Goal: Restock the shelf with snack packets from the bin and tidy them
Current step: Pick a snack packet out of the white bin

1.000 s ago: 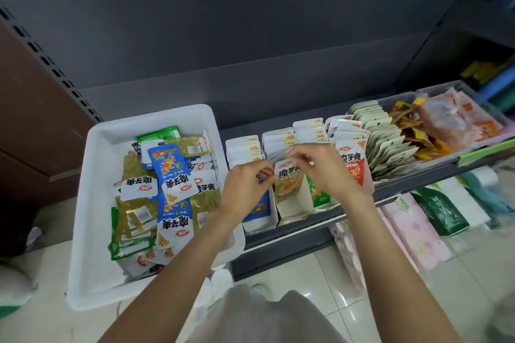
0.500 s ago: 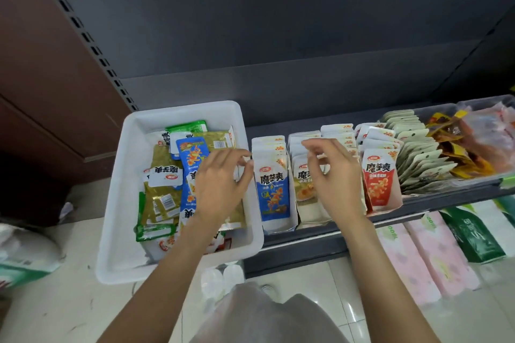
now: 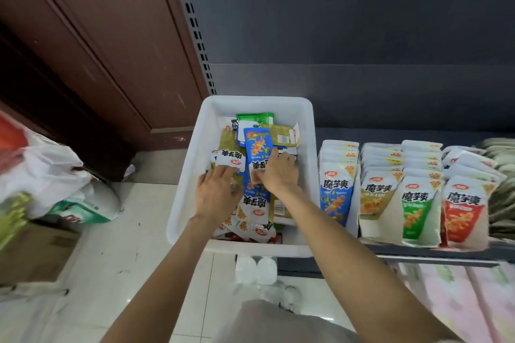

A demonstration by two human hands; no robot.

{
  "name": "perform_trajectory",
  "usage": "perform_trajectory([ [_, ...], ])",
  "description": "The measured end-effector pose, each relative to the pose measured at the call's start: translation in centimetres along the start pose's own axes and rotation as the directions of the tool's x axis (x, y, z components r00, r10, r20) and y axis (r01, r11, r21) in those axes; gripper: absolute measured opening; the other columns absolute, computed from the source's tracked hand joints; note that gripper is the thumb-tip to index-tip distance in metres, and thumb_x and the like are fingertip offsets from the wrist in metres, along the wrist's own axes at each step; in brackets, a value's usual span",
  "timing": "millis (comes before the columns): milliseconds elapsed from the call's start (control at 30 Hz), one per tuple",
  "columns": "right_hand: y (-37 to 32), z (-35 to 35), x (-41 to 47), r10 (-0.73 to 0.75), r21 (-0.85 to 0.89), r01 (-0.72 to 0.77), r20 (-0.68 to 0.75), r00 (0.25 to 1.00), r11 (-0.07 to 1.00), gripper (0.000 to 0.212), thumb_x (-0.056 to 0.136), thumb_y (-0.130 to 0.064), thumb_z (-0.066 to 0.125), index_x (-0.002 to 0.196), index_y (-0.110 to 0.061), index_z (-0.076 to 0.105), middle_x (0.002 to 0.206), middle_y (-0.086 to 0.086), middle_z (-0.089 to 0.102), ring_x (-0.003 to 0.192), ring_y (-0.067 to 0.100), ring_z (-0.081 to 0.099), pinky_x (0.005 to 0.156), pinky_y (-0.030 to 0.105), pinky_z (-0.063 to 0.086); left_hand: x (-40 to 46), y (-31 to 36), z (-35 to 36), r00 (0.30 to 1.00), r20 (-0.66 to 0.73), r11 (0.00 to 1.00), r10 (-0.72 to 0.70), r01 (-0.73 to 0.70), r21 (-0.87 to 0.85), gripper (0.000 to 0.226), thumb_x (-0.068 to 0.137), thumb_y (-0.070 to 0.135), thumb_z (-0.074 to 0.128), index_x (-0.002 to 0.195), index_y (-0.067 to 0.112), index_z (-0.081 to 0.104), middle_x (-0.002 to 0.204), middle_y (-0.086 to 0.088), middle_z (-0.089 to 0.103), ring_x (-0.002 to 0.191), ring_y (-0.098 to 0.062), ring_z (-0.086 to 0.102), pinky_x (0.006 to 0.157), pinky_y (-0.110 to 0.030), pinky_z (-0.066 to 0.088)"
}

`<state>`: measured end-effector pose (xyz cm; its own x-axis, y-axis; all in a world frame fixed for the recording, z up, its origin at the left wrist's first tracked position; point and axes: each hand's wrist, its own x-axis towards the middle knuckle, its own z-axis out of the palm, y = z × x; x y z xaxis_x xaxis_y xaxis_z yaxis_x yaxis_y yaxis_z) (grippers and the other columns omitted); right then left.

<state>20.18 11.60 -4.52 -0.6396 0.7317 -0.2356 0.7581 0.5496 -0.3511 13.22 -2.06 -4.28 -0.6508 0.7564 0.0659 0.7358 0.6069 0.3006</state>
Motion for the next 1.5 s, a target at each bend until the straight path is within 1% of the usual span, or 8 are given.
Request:
perform_trajectory([
  [167, -0.2, -0.8, -1.6, -0.136, 0.278, 0.183, -0.178, 0.975, 0.943, 0.054, 0.086, -0.011, 0.066, 0.132, -0.021, 0.039, 0.129, 0.005, 0.049, 0.101, 0.022, 0.058, 0.076, 0.027, 0.044, 1.2, -0.9, -1.6, 0.947, -0.295, 0.966, 0.124, -0.184, -0.182, 0.051, 0.075, 0.016, 0.068, 0.124, 0.011, 0.054, 0.125, -0.006, 0.057, 0.113, -0.023, 0.053, 0.095, -0.042, 0.042],
  [333, 1.4, -5.6, -5.1, -0.239, 0.480, 0.287, -0.161, 0.958, 0.829, 0.047, 0.087, -0.014, 0.066, 0.127, -0.030, 0.046, 0.107, -0.007, 0.064, 0.094, 0.009, 0.060, 0.077, 0.019, 0.043, 3.6, 0.6, -4.9, 0.883, -0.147, 0.886, 0.445, -0.458, -0.073, 0.057, 0.078, 0.045, 0.056, 0.131, 0.024, 0.050, 0.142, 0.007, 0.043, 0.139, -0.010, 0.024, 0.115, -0.046, -0.006],
  [467, 4.3, -10.8, -7.8, -0.084, 0.815, 0.252, -0.245, 0.966, 0.521, 0.032, 0.080, -0.008, 0.073, 0.100, -0.029, 0.059, 0.082, -0.006, 0.073, 0.073, 0.005, 0.067, 0.061, 0.018, 0.049, 3.8, 4.0, -7.3, 0.864, 0.160, 0.717, 0.477, -0.278, -0.640, 0.022, 0.084, 0.018, 0.069, 0.105, 0.016, 0.066, 0.099, 0.007, 0.068, 0.091, 0.007, 0.059, 0.095, -0.017, 0.041],
  [567, 6.7, -13.1, -8.8, 0.001, 0.870, 0.216, -0.241, 0.971, 0.443, 0.025, 0.079, -0.010, 0.074, 0.100, -0.019, 0.064, 0.083, 0.001, 0.074, 0.074, 0.013, 0.069, 0.061, 0.028, 0.054, 3.2, 6.8, -7.5, 0.879, 0.193, 0.580, 0.437, -0.111, -0.807, 0.019, 0.081, 0.007, 0.070, 0.094, 0.020, 0.067, 0.088, 0.009, 0.069, 0.079, 0.000, 0.065, 0.076, -0.015, 0.050],
  [767, 11.7, -15.6, -11.4, -0.019, 0.629, 0.208, -0.294, 0.956, 0.749, 0.009, 0.086, -0.019, 0.068, 0.078, -0.020, 0.063, 0.067, -0.011, 0.065, 0.055, 0.010, 0.063, 0.054, 0.036, 0.053, 1.7, 12.8, -5.1, 0.909, 0.167, 0.468, 0.382, -0.035, -0.883, 0.020, 0.081, 0.010, 0.071, 0.086, 0.028, 0.064, 0.087, 0.008, 0.067, 0.078, -0.005, 0.065, 0.072, -0.018, 0.051],
  [867, 13.1, -16.1, -12.2, -0.060, 0.447, 0.270, -0.428, 0.902, 0.853, 0.003, 0.087, -0.022, 0.066, 0.088, -0.019, 0.067, 0.078, -0.005, 0.069, 0.070, 0.017, 0.067, 0.064, 0.046, 0.054, 1.1, 15.1, -3.7, 0.920, 0.111, 0.507, 0.375, -0.104, -0.856, 0.019, 0.080, 0.013, 0.073, 0.083, 0.028, 0.061, 0.083, 0.018, 0.061, 0.069, 0.007, 0.060, 0.067, -0.009, 0.045],
  [1167, 13.3, -13.2, -10.3, -0.173, 0.162, 0.247, -0.372, 0.912, 0.955, 0.013, 0.087, -0.020, 0.067, 0.099, -0.015, 0.070, 0.079, -0.001, 0.067, 0.071, 0.014, 0.059, 0.062, 0.023, 0.041, 1.4, 13.9, -0.8, 0.896, 0.047, 0.763, 0.441, -0.346, -0.546, 0.011, 0.082, 0.018, 0.072, 0.090, 0.012, 0.068, 0.084, 0.003, 0.070, 0.073, -0.002, 0.061, 0.072, -0.019, 0.052],
  [1500, 13.1, -8.1, -8.5, -0.340, -0.299, 0.223, -0.432, 0.835, 0.928, 0.022, 0.067, -0.016, 0.082, 0.084, -0.012, 0.069, 0.087, 0.005, 0.053, 0.082, 0.024, 0.051, 0.066, 0.036, 0.048, 1.6, 12.4, 1.3, 0.866, -0.126, 0.858, 0.483, -0.497, -0.128, 0.012, 0.079, 0.022, 0.072, 0.090, 0.019, 0.071, 0.098, 0.002, 0.063, 0.095, -0.020, 0.054, 0.082, -0.038, 0.050],
])
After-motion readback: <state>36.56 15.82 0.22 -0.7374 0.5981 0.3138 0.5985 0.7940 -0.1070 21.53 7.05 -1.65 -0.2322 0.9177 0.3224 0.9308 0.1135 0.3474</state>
